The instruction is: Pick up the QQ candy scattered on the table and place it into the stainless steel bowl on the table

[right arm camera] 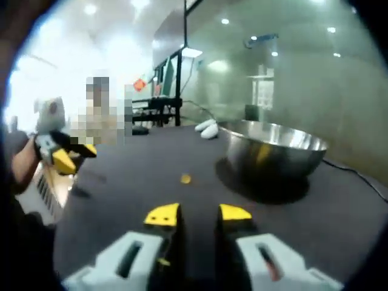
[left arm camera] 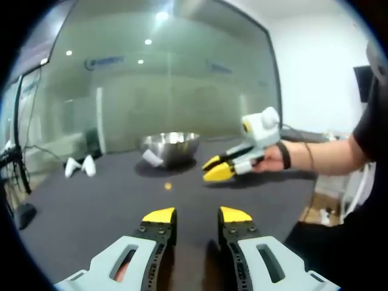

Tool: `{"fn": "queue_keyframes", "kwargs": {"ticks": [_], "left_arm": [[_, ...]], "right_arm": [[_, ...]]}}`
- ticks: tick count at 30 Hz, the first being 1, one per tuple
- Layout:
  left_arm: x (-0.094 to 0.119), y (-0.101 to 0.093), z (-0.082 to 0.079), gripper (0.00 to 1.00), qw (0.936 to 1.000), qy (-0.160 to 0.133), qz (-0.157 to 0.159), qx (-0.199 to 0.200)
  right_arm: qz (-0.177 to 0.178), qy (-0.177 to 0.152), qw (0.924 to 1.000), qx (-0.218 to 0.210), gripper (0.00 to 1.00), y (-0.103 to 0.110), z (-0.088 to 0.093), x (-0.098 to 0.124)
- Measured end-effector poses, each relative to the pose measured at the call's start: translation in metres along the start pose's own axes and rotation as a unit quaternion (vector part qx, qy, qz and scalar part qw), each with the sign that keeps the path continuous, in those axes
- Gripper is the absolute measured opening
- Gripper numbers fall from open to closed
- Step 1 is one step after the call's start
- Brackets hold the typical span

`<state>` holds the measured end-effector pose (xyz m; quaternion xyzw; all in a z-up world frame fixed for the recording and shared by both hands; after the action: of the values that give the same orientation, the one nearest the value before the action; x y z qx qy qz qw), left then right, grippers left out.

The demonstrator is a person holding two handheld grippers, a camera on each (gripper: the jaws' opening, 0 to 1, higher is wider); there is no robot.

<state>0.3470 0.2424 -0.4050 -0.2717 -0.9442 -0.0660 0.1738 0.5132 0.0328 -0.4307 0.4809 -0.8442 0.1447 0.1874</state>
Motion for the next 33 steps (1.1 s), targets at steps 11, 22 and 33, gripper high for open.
{"fn": "queue_keyframes", "kwargs": {"ticks": [11,22,33], "left_arm": [[0.001,0.001,0.002,0.29,1.0000,0.002,-0.002,0.002],[0.002,0.002,0.003,0.29,1.0000,0.003,-0.003,0.005],[0.005,0.005,0.004,0.29,0.9999,0.007,-0.005,0.007]], "right_arm": [[-0.025,0.004,0.9997,0.007,0.24,0.004,-0.011,-0.032],[-0.045,0.019,0.9987,0.014,0.23,0.008,-0.024,-0.072],[-0.062,0.020,0.9978,0.017,0.10,0.011,-0.028,-0.084]]}}
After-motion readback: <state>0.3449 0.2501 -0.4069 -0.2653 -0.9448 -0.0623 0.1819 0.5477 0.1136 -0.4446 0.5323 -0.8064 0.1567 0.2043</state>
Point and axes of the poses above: the point that each gripper's makers call its tool centre point, and the gripper's own axes: x roughly backward along the fingers, y roughly to its left, z roughly out of its underside, the point moved 10 cm from there along x, roughly backward along the fingers, and after that the axes turned 9 degrees about y, right-handed, at the moved point
